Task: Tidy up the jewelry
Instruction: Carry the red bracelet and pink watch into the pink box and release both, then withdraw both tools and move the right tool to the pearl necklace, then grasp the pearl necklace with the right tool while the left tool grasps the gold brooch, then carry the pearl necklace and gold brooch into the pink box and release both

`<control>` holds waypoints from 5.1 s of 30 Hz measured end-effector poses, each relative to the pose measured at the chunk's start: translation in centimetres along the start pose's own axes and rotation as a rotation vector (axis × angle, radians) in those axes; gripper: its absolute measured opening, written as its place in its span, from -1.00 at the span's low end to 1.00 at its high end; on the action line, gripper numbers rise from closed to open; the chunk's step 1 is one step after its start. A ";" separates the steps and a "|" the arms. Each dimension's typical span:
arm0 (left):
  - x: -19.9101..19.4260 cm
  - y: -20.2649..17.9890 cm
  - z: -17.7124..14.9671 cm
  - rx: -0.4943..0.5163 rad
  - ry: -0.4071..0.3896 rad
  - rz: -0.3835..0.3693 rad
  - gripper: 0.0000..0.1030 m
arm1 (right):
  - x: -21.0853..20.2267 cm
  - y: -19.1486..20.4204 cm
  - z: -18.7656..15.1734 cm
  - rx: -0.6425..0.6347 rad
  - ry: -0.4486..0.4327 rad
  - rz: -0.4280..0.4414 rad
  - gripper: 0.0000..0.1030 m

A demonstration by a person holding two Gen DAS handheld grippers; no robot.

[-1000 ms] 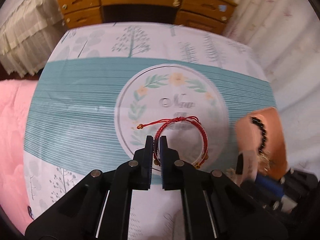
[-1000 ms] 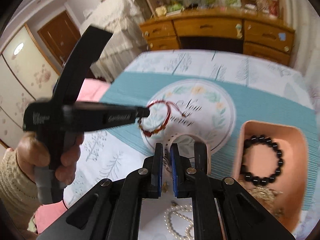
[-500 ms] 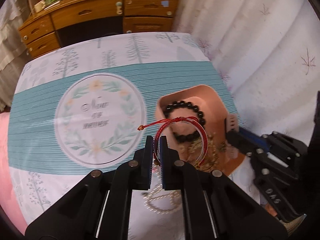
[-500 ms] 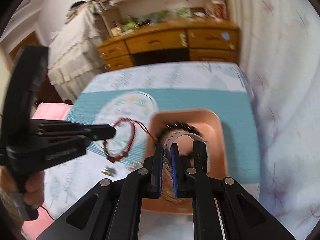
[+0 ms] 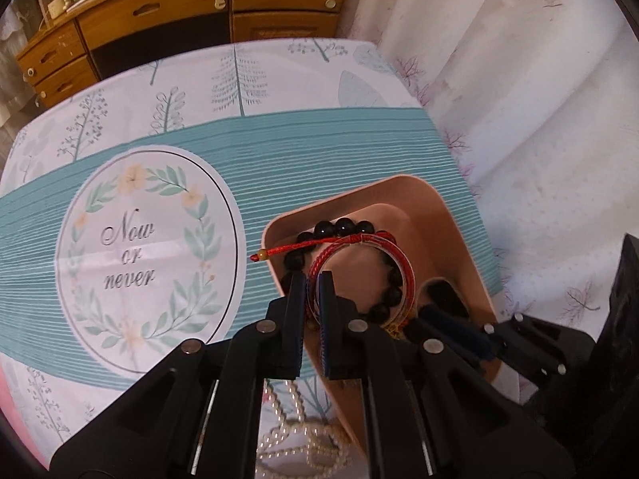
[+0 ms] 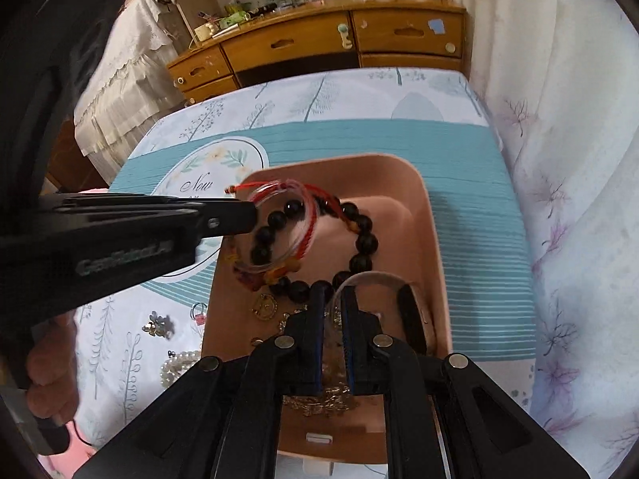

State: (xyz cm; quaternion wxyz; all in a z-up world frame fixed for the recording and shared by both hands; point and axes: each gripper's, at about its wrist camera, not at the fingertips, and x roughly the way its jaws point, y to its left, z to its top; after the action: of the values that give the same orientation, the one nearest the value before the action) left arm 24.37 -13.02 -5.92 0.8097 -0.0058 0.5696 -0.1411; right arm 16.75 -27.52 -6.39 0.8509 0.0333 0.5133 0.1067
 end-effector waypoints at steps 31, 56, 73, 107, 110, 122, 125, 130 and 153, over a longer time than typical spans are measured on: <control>-5.1 0.9 -4.0 0.081 -0.021 -0.008 -0.12 | -6.1 3.8 -3.7 -0.056 -0.081 0.033 -0.59; -7.9 8.6 -12.9 0.087 0.054 0.034 -0.12 | -5.4 9.6 -7.9 0.117 0.183 0.149 -0.58; -5.7 10.9 -14.2 0.124 0.087 -0.060 -0.12 | 0.6 9.3 -7.7 0.294 0.251 0.017 -0.58; -1.9 9.8 -9.6 0.046 0.133 -0.063 -0.40 | -4.9 9.3 -8.2 0.148 0.104 0.062 -0.85; -1.8 9.4 -9.6 0.055 0.144 -0.041 -0.57 | -4.9 9.1 -8.4 0.154 0.101 0.074 -0.85; -4.2 6.6 -8.9 0.080 0.071 0.028 -0.71 | -8.5 8.3 -8.1 0.144 0.010 0.150 -0.85; -6.2 5.4 -8.3 0.098 0.021 0.027 -0.71 | -10.8 7.9 -7.5 0.135 -0.050 0.166 -0.85; -9.6 3.3 -6.9 0.129 -0.059 0.007 -0.71 | -14.4 6.2 -6.0 0.140 -0.164 0.159 -0.85; -4.1 -3.8 -1.4 0.150 -0.076 0.011 -0.71 | -5.0 -1.6 -3.6 0.145 0.012 0.046 -0.71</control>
State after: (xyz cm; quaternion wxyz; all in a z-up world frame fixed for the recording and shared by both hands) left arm 20.95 -15.51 -1.93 0.8298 0.0526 0.5261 -0.1784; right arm 11.62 -30.35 -4.04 0.8404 0.1058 0.5240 0.0890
